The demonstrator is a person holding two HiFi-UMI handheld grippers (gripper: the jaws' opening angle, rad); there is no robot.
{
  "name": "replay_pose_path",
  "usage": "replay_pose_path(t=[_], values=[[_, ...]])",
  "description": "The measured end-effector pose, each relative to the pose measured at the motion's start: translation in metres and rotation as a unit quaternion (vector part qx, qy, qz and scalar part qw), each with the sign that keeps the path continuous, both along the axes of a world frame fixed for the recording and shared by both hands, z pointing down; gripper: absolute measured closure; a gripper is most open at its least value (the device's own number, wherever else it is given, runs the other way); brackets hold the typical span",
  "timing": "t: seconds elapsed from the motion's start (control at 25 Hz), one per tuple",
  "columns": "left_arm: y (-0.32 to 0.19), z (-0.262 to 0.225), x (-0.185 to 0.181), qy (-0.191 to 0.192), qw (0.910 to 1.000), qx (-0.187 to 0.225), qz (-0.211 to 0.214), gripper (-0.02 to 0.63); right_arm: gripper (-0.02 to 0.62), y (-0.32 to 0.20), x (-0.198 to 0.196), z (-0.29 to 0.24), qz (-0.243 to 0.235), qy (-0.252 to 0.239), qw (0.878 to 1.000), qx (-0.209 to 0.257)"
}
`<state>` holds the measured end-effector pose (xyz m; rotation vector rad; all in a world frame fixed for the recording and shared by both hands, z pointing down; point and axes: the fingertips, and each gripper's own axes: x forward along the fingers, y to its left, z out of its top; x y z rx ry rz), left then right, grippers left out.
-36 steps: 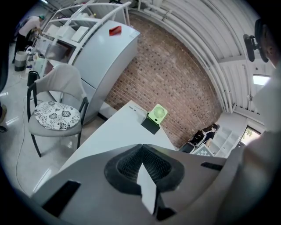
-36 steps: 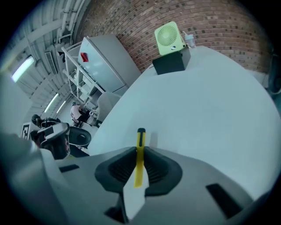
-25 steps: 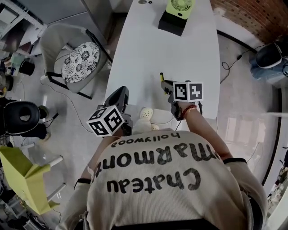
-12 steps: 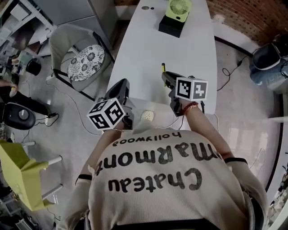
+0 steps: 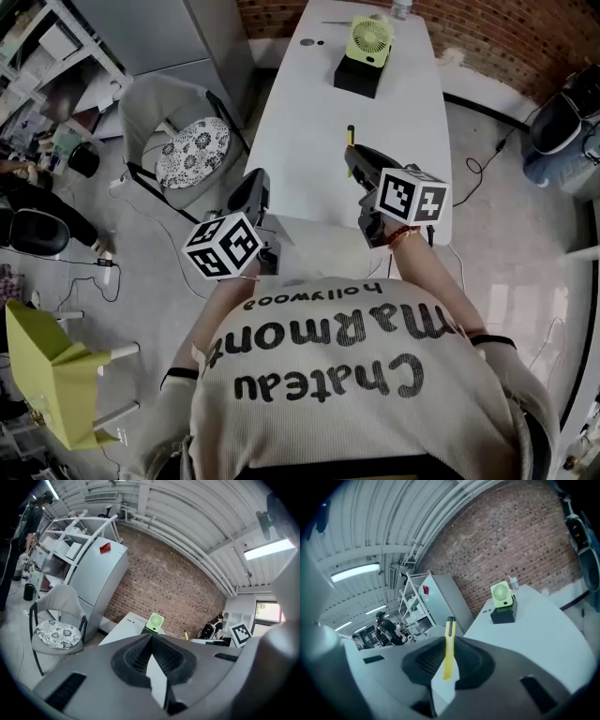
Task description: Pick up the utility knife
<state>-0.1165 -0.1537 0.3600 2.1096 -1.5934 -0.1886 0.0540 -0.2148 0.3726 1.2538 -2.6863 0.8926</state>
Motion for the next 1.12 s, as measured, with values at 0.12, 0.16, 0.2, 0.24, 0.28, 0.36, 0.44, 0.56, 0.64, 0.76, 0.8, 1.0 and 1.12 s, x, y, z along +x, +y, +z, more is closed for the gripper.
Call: replay_pose_path(t=[0.12, 0.16, 0.2, 0.24, 0.28, 0.36, 0.44, 0.56, 0.64, 0.76, 0.8, 1.0, 1.12], values=[[0.001, -0.013, -0.007, 0.000, 0.9999, 0.014, 0.008, 0.604, 0.537, 0.004, -0.005, -0.018, 0.011, -0.010, 1.000, 0.025], [0.002, -0.016, -0.010, -0.001, 0.9997, 0.020, 0.012, 0.604, 0.537, 0.005, -0.007, -0.023, 0.017, -0.013, 0.999, 0.033], [0.003, -0.019, -0.014, -0.002, 0.9996, 0.024, 0.016, 0.604, 0.537, 0.007, -0.009, -0.028, 0.024, -0.015, 0.999, 0.042], [0.004, -0.021, -0.018, 0.000, 0.9995, 0.026, 0.020, 0.604, 0.537, 0.009, -0.012, -0.032, 0.032, -0.016, 0.998, 0.049], [0.005, -0.023, -0.022, 0.004, 0.9994, 0.026, 0.024, 0.604, 0.537, 0.011, -0.015, -0.036, 0.040, -0.016, 0.997, 0.057], [0.007, -0.027, -0.030, 0.013, 0.9989, 0.026, 0.036, 0.604, 0.537, 0.015, -0.022, -0.045, 0.058, -0.015, 0.996, 0.071], [0.009, -0.032, -0.038, 0.011, 0.9982, 0.028, 0.052, 0.604, 0.537, 0.020, -0.029, -0.054, 0.077, -0.016, 0.993, 0.083], [0.012, -0.044, -0.049, -0.002, 0.9966, 0.038, 0.072, 0.604, 0.537, 0.030, -0.039, -0.065, 0.104, -0.014, 0.990, 0.096], [0.014, -0.049, -0.054, -0.007, 0.9951, 0.048, 0.086, 0.604, 0.535, 0.038, -0.046, -0.065, 0.119, -0.008, 0.988, 0.101], [0.019, -0.055, -0.059, -0.014, 0.9923, 0.061, 0.107, 0.604, 0.535, 0.051, -0.058, -0.062, 0.134, 0.001, 0.986, 0.098], [0.022, -0.057, -0.061, -0.018, 0.9911, 0.065, 0.114, 0.604, 0.535, 0.055, -0.062, -0.062, 0.136, 0.005, 0.986, 0.098], [0.039, -0.063, -0.074, -0.030, 0.9866, 0.074, 0.143, 0.604, 0.534, 0.078, -0.083, -0.062, 0.148, 0.026, 0.984, 0.098], [0.050, -0.056, -0.082, -0.030, 0.9855, 0.070, 0.152, 0.604, 0.534, 0.094, -0.091, -0.057, 0.156, 0.034, 0.982, 0.097]])
